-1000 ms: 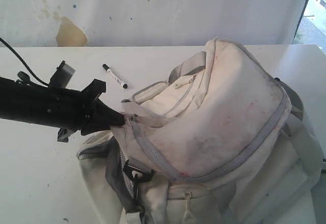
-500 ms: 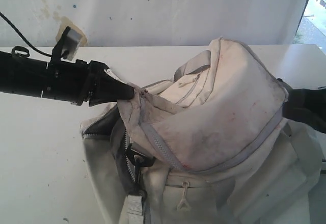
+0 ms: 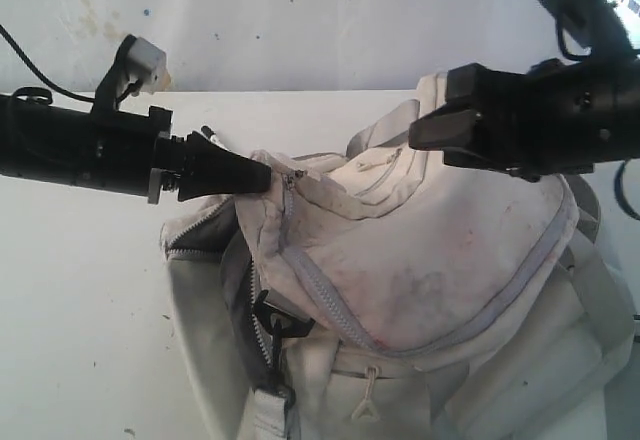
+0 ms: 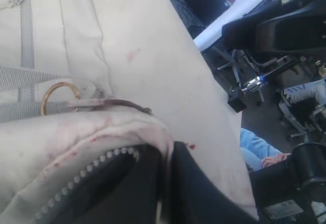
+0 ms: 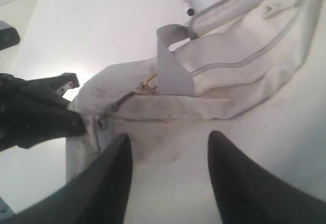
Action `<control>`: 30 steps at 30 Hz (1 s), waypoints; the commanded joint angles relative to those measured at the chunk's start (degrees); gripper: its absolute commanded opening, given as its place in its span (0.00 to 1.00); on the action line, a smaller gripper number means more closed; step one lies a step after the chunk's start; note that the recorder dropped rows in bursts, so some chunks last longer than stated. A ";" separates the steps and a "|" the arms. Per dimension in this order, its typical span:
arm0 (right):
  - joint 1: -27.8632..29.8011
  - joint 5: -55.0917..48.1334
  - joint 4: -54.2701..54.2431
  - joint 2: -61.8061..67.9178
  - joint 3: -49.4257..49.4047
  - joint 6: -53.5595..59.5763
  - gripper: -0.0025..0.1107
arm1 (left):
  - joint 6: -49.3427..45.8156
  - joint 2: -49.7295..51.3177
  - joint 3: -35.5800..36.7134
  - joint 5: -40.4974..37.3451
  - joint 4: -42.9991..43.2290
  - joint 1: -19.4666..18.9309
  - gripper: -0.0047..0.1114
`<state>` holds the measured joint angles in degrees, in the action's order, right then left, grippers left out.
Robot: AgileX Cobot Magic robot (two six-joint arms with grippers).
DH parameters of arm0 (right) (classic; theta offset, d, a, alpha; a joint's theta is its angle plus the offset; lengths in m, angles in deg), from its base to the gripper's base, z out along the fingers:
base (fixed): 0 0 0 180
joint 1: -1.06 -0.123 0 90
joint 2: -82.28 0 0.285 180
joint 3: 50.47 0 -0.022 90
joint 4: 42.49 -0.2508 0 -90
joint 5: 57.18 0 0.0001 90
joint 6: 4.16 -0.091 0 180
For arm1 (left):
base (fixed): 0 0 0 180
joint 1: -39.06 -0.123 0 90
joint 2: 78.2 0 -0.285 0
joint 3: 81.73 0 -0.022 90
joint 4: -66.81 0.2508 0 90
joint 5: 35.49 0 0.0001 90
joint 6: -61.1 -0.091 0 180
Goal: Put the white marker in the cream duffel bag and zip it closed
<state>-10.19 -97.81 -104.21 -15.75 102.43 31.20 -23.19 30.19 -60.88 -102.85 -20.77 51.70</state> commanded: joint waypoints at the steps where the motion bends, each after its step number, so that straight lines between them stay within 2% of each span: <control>1: -4.76 1.23 -5.51 5.53 3.36 0.91 0.44 | -2.93 -0.23 -0.44 -2.60 0.90 0.08 0.04; 10: -13.40 4.56 -15.69 16.82 7.77 0.34 0.44 | -4.20 -0.23 -0.44 -2.60 4.97 0.08 0.04; 15: -14.42 8.93 -16.51 21.69 9.20 -0.19 0.44 | -4.13 -0.23 -0.44 -2.60 13.86 0.08 0.04; 19: -14.70 4.76 -16.51 24.72 9.20 -2.80 0.44 | -2.81 -0.23 -0.44 -2.60 20.19 0.08 0.04; 22: -16.58 1.08 -16.51 27.04 9.20 -4.56 0.44 | -4.16 -0.23 -0.44 -2.60 21.85 0.08 0.04; 26: -18.53 3.44 -16.51 28.35 9.20 -6.49 0.44 | -5.85 -0.23 -0.44 -2.60 22.40 0.08 0.04; 30: -18.53 1.37 -16.41 31.34 9.20 -8.71 0.34 | -5.85 -0.23 -0.44 -2.60 22.40 0.08 0.04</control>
<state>-28.63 -95.67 -120.89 14.16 111.56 23.22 -28.42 30.19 -60.91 -103.53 1.27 51.70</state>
